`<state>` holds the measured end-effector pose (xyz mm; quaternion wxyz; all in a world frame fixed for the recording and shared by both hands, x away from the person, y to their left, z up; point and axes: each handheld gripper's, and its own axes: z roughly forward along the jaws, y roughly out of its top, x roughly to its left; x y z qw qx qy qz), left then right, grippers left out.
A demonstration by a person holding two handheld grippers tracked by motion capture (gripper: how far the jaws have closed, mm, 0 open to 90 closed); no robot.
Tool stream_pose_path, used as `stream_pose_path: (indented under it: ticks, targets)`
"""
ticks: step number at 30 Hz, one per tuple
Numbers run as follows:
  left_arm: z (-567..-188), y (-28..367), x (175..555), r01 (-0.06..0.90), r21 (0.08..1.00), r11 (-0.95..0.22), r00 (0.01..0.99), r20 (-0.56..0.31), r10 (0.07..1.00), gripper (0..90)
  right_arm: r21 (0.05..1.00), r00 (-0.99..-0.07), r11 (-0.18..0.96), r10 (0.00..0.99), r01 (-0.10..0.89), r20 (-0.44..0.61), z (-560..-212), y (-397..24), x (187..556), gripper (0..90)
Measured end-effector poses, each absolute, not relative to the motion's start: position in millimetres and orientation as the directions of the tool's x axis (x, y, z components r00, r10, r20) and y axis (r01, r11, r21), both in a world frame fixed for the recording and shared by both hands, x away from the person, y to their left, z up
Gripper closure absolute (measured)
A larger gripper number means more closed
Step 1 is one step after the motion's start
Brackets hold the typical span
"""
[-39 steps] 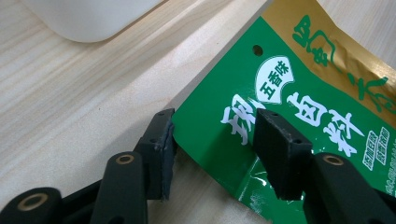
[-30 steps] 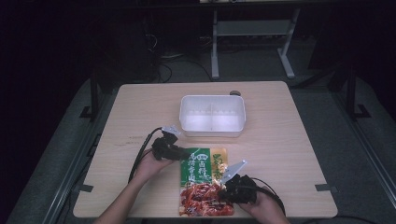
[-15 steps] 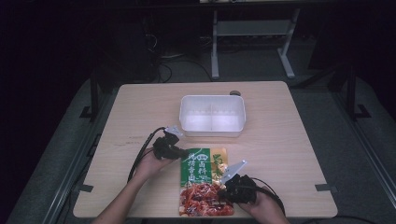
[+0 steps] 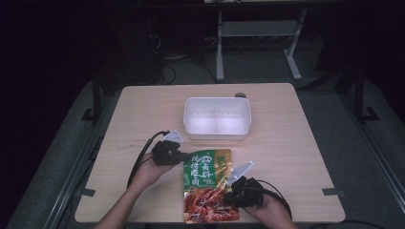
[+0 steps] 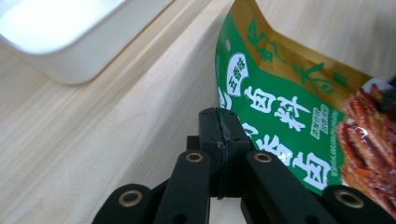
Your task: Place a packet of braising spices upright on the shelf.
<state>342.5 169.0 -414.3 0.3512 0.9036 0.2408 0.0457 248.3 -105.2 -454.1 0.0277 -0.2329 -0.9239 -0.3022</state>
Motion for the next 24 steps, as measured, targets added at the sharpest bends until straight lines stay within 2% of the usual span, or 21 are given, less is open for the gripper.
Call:
stream_pose_path:
  ticks: [3, 7, 11, 14, 17, 24]
  targets:
    - [-408, 172, 338, 0.393, 0.679, -0.621, 0.882, -0.086, 0.463, 90.0, 0.567, -0.871, 0.673, 0.450, 0.475, 0.196, -447, -113, 254, 68.9]
    - [-400, 173, 333, 0.370, 0.703, -0.607, 0.888, -0.077, 0.453, 90.0, 0.607, -0.828, 0.604, 0.532, 0.517, 0.175, -435, -130, 269, 48.6]
    - [-396, 171, 330, 0.347, 0.714, -0.609, 0.894, -0.056, 0.444, 90.0, 0.620, -0.789, 0.537, 0.565, 0.572, 0.240, -431, -145, 294, 36.7]
    - [-393, 169, 328, 0.337, 0.721, -0.605, 0.896, -0.049, 0.441, 90.0, 0.610, -0.780, 0.527, 0.566, 0.592, 0.268, -432, -148, 306, 34.7]
    - [-387, 168, 325, 0.319, 0.730, -0.604, 0.902, -0.038, 0.430, 90.0, 0.580, -0.768, 0.524, 0.548, 0.624, 0.331, -439, -148, 333, 32.8]
    - [-379, 166, 321, 0.295, 0.742, -0.602, 0.910, -0.026, 0.413, 90.0, 0.584, -0.789, 0.535, 0.467, 0.611, 0.398, -438, -134, 355, 31.3]
